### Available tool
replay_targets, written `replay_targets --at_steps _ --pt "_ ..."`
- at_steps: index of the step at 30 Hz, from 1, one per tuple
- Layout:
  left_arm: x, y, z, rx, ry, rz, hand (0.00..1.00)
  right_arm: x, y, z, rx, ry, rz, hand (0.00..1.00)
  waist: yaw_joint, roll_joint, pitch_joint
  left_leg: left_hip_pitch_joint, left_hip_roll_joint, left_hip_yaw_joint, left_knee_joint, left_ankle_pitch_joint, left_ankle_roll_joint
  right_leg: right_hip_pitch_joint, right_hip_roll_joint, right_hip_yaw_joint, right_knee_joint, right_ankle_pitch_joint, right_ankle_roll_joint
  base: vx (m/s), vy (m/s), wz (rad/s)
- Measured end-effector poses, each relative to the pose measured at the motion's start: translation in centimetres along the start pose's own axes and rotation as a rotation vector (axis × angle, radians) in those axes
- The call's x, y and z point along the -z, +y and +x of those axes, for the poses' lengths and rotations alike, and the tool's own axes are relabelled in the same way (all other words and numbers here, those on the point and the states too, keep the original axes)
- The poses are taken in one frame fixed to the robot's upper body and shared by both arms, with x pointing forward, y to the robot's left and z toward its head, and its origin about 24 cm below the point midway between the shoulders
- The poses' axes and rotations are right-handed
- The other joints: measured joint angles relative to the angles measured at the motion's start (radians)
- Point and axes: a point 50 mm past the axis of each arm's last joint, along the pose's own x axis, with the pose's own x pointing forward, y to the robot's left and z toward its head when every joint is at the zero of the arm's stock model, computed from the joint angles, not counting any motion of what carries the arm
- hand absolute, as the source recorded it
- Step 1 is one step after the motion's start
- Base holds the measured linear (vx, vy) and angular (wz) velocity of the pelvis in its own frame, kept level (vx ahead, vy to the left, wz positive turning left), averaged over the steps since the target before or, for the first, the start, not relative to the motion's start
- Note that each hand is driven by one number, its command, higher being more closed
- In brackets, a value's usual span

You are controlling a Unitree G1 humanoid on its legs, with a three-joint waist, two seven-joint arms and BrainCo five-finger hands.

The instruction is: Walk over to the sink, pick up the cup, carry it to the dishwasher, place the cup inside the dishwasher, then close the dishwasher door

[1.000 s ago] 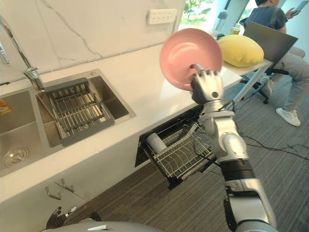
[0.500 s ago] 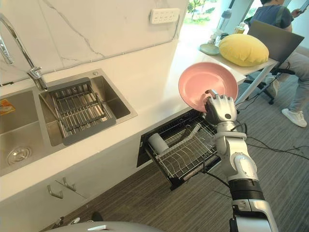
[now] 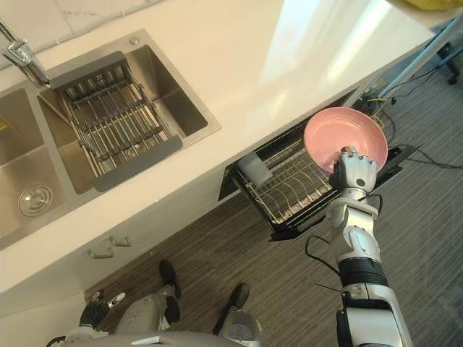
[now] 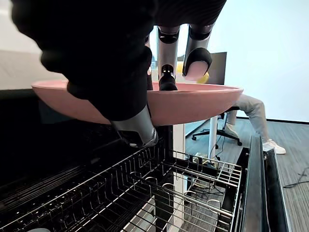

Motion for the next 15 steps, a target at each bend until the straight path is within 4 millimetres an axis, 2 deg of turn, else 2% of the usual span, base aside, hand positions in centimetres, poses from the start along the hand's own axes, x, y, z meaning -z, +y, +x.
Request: replay_targets --at_steps 5,8,12,14,15 --pt "-2.2 -0.2 0.6 0.025 -0.076 -0.023 0.00 -0.1 -0.8 1.7 0.030 0.046 0.058 1.00 0.000 0.011 0.049 -0.025 -0.010 0.000 0.000 0.003 0.013 -0.018 -0.004 0.001 -0.018 0.020 0.002 -0.01 0.041 0.01" --pt "-4.4 -0.4 1.2 0.035 -0.142 -0.060 0.00 0.0 -3.0 3.6 0.084 0.043 0.057 1.00 0.003 0.032 0.100 -0.053 -0.013 0.000 0.001 0.009 0.023 -0.043 -0.006 0.002 -0.018 0.031 0.001 0.00 0.010 0.00" --pt "-6.2 -0.2 1.6 0.051 -0.192 -0.072 0.00 -0.4 -5.7 5.8 0.126 0.031 0.054 1.00 0.006 0.048 0.156 -0.107 -0.010 -0.006 0.030 0.006 0.033 -0.087 -0.009 0.003 -0.017 0.043 -0.002 -0.03 0.013 -0.02" --pt "-7.3 -0.6 1.9 0.073 -0.215 -0.076 0.00 -0.6 -7.6 7.4 0.139 0.033 0.048 1.00 0.012 0.074 0.193 -0.137 -0.014 -0.028 0.041 0.005 0.035 -0.113 -0.015 0.005 -0.016 0.054 -0.003 -0.04 0.018 -0.02" --pt "-7.4 -0.6 1.9 0.076 -0.217 -0.078 0.00 -0.7 -7.9 7.7 0.133 0.034 0.047 1.00 0.015 0.080 0.200 -0.142 -0.015 -0.034 0.041 0.005 0.035 -0.122 -0.016 0.006 -0.014 0.055 -0.002 -0.04 0.022 -0.03"
